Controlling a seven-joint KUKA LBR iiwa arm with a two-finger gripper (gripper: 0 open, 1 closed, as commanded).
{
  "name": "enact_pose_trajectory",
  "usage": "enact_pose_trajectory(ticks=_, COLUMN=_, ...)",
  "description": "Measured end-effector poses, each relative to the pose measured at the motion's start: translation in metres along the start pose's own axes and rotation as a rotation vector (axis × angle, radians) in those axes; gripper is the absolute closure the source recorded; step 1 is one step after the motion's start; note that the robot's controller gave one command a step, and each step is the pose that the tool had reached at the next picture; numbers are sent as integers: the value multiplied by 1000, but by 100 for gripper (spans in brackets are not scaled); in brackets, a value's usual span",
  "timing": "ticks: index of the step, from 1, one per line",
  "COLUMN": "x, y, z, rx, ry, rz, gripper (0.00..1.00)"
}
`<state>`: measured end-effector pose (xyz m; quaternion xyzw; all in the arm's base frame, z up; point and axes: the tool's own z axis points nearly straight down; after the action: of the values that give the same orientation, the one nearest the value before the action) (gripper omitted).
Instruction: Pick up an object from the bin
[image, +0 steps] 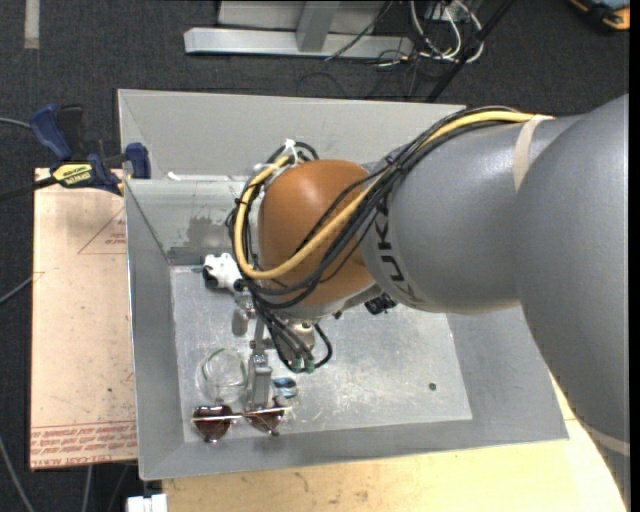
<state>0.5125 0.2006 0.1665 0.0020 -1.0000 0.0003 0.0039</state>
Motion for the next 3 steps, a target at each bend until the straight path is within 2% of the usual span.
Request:
enact_pose_trajectory(ticks=1, x=-2, y=-1, z=-5, rx=-2, ry=-8, rz=4, gripper=0)
enact_pose_trajectory(ticks=2, x=17, y=-35, z=58, rx=-2, ry=-11, rz=-86, gripper=0)
enact_pose_trajectory(ticks=3, x=25, y=-19, z=58, rx=0, ry=-6, rz=-239, gripper=0)
